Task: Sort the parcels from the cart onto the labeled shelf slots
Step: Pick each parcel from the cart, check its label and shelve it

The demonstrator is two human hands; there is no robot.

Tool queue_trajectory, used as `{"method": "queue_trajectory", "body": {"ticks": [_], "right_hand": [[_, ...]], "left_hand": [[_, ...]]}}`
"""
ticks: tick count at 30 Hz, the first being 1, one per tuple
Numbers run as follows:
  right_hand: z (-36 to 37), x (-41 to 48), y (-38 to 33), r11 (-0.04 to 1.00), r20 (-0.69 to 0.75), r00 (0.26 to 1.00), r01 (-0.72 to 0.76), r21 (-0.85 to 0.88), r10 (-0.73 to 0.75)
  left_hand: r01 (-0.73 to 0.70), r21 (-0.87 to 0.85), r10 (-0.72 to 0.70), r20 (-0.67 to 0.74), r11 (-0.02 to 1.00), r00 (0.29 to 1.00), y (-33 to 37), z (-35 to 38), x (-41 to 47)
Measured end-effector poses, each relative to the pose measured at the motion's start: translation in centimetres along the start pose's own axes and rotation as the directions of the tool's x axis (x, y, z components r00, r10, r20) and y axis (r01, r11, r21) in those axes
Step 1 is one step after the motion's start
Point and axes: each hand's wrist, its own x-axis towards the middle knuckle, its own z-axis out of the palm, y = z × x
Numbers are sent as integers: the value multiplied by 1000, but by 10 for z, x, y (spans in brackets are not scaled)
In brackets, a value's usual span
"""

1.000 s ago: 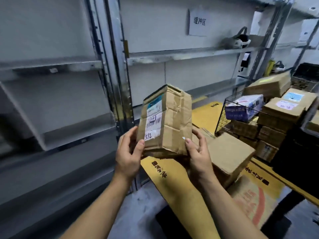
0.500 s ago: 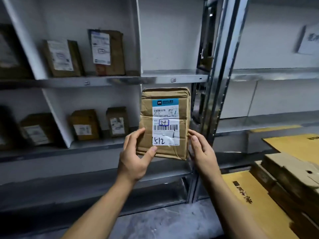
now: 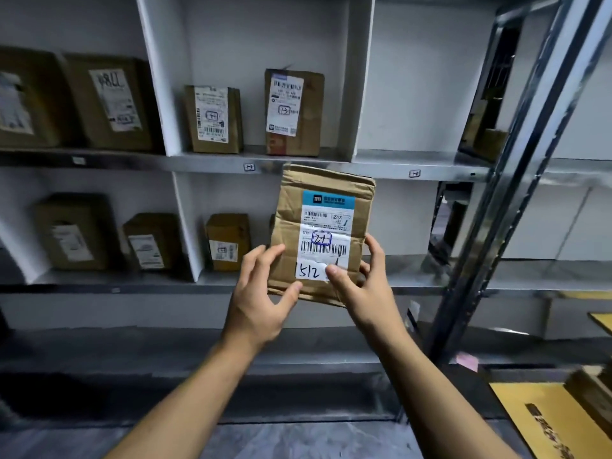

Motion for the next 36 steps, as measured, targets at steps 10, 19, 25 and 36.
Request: {"method": "queue_trajectory", "body": {"ticks": [10,19,25,36], "right_hand": [[9,89,-4,995,-83,993,83,-62,-88],[62,162,13,991,55,989,137,13,-137],[127,164,25,988,157,977,151,-24,-145],[287,103,26,998,184,982,55,-27,-49]], "left_hand": [[-124,-1,123,-48,992,991,-20,7,81],[-4,234,12,-32,972,999,-84,-34,119],[110,509,-139,20,854,990,-134,-95,106],[229,713,-409,88,663,908,-217,-248,45]]}}
